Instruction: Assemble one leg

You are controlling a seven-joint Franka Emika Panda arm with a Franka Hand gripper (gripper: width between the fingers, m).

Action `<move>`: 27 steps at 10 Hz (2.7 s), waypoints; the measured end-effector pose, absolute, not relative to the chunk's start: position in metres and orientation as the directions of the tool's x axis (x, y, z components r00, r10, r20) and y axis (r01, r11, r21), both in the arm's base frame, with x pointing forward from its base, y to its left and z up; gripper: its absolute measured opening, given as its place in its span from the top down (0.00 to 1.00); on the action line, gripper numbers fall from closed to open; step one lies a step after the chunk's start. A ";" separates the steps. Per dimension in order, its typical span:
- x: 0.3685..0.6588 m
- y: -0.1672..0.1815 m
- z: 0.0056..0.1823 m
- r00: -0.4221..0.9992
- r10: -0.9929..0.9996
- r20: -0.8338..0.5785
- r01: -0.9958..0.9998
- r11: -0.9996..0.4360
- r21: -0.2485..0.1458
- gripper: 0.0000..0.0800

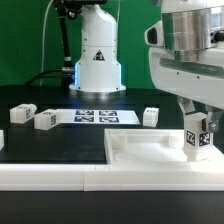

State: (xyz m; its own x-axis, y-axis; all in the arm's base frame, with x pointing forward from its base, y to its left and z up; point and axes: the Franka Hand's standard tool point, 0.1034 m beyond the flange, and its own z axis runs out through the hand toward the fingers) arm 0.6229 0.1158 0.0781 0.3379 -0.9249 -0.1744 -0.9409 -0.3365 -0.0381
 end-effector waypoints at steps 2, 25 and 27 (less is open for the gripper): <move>0.622 0.117 0.078 0.407 -0.897 -0.172 -0.913 -0.405 -0.049 0.35; 0.626 0.103 0.077 0.973 0.167 0.158 0.181 -0.980 -0.083 0.64; 0.625 0.101 0.076 0.976 0.167 0.138 0.181 -0.979 -0.091 0.64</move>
Offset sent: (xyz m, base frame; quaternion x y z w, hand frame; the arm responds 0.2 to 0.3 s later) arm -0.0042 0.0023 0.0053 -0.0310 0.0121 -0.1793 0.9832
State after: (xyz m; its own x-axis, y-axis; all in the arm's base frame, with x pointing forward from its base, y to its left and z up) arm 0.6254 0.1010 0.0760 0.9762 0.1674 0.1378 0.1808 -0.9793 -0.0911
